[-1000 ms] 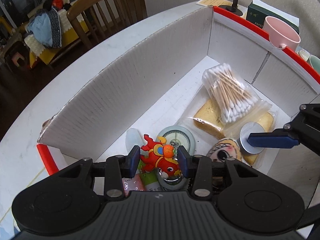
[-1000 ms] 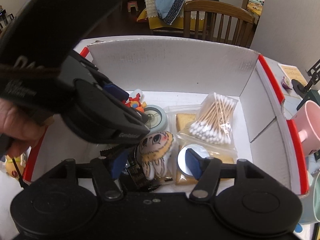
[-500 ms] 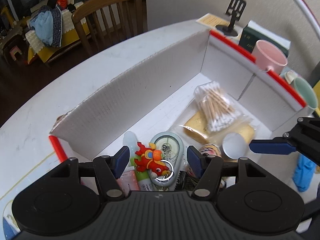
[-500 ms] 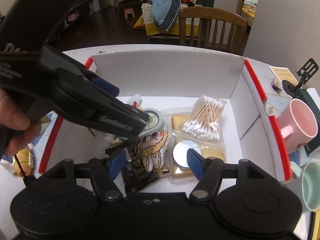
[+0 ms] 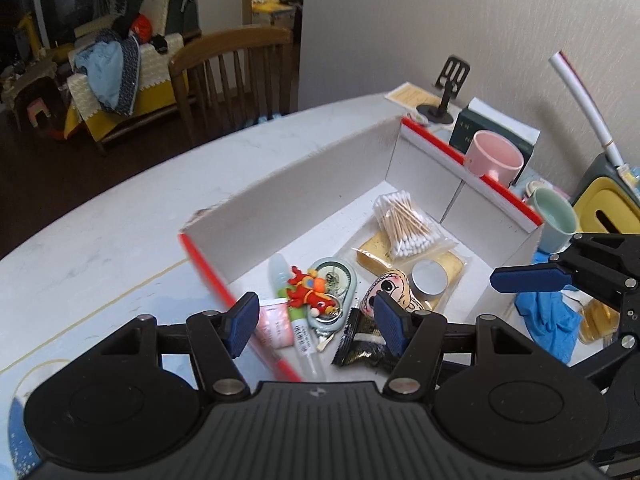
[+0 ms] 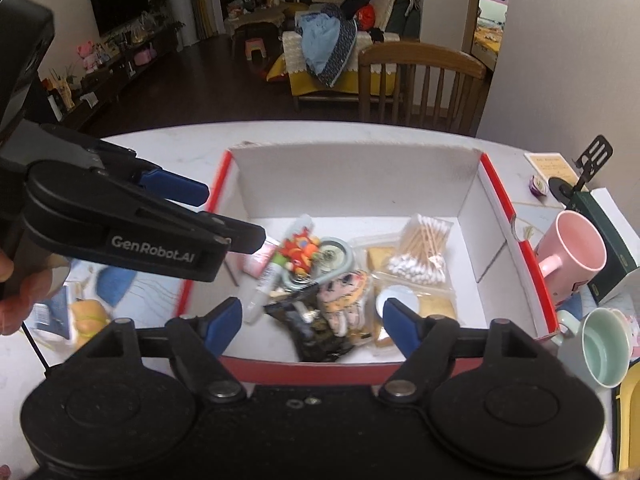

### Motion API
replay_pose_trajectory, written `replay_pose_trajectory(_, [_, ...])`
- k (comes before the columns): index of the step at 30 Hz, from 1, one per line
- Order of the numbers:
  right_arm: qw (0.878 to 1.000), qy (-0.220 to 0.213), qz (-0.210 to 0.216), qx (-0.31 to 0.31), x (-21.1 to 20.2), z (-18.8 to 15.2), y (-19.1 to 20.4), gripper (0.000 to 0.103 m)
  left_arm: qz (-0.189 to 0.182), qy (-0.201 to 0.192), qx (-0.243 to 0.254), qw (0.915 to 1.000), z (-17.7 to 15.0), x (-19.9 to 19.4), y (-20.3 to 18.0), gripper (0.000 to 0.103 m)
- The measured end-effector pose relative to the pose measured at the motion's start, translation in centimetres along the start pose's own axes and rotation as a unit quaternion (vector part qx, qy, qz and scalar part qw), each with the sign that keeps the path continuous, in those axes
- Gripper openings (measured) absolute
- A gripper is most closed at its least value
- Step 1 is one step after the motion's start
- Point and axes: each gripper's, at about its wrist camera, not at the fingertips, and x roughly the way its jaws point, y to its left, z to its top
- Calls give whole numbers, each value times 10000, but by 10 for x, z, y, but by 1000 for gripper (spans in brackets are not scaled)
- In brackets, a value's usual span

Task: Organize objects
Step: 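Withdraw both tools from the box back to the mat items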

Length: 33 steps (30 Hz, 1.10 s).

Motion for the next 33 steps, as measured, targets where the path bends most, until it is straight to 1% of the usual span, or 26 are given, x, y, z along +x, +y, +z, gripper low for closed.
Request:
replay_pose_trajectory(3, [9999,-100,29,-22,-13,0,15,84,-14,-160,-91,9998,-8,-23,7,62])
replay_pose_trajectory(5, [9998,-164,55,-45,-21,0,27,88,-33,-252,-147,9996,-14,-38,12,67])
replay_pose_trajectory(6, [9998,-202,53,-63,-25,0,33,90,-40,-304,-164,9994,-18,-46,14,68])
replay_pose_trajectory(7, [9997,-234,50,-80,-28,-1,39,94,-46,-354,-172,9992,-22,-53,17,69])
replay_pose_trajectory(8, [9996,-268,55,-93,-32,-2,44,97,-39,-387,-172,9991,-25,-59,18,69])
replay_pose_trajectory(10, [9994,-330,63,-82,-38,-4,56,99,-33,-444,-169,9989,-34,-72,22,69])
replay_pose_trajectory(12, [9992,-384,110,-77,-45,-6,66,103,-26,-521,-133,9986,-43,-86,25,69])
replay_pose_trajectory(14, [9988,-467,122,-94,-53,-9,78,102,8,-595,-83,9982,-53,-99,28,71])
replay_pose_trajectory(17, [9985,-499,197,-58,-61,-11,93,102,57,-710,-89,9974,-68,-117,35,79])
replay_pose_trajectory(22, [9984,-505,238,-119,-67,-17,116,103,26,-825,-196,9964,-92,-142,46,79])
replay_pose_trajectory(25, [9982,-511,241,-191,-70,-22,129,103,55,-904,-192,9957,-105,-156,54,85])
replay_pose_trajectory(30, [9976,-539,284,-319,-73,-28,146,103,153,-990,-248,9947,-131,-176,72,86])
replay_pose_trajectory(31, [9975,-532,307,-335,-72,-29,149,103,185,-999,-287,9944,-137,-179,77,90])
replay_pose_trajectory(32, [9975,-525,323,-348,-71,-30,152,103,219,-1006,-324,9942,-143,-181,82,97])
replay_pose_trajectory(33, [9975,-517,327,-361,-70,-31,154,103,265,-1016,-364,9938,-149,-184,86,100])
